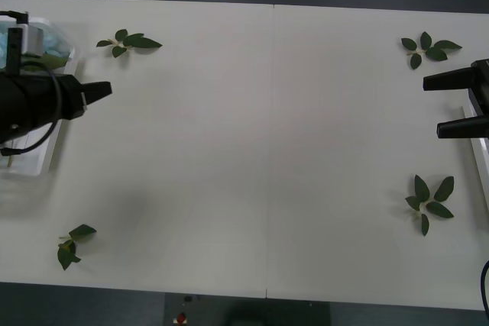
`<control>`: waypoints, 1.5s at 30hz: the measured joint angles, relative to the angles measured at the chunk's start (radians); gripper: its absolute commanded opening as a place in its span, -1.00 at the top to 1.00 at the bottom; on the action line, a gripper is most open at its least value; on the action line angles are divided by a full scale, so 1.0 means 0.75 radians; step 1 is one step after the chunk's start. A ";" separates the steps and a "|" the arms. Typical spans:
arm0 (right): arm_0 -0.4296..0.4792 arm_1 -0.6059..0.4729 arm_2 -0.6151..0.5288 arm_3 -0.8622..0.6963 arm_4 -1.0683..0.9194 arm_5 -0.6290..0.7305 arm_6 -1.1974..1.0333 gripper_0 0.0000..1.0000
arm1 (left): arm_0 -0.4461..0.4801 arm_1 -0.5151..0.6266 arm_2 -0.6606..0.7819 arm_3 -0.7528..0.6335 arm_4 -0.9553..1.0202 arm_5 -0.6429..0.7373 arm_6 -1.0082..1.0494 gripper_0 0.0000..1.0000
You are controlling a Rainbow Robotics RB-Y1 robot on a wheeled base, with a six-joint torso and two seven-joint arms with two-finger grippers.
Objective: Put the red flowers into the right box and the blue flowers into the left box
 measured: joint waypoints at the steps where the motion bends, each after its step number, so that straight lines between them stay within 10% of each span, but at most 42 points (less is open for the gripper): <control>1: 0.000 0.000 0.000 0.000 0.000 0.000 0.000 -1.00 | 0.000 -0.007 -0.055 0.000 0.000 -0.066 0.000 -0.92; 20: 0.000 0.000 0.000 0.000 0.000 0.000 0.000 -1.00 | 0.005 0.097 -0.342 -0.461 0.151 -0.086 -0.085 -0.92; 45: 0.000 0.000 0.000 0.000 0.000 0.000 0.000 -1.00 | -0.007 0.098 -0.322 -0.448 0.132 0.074 -0.572 -0.92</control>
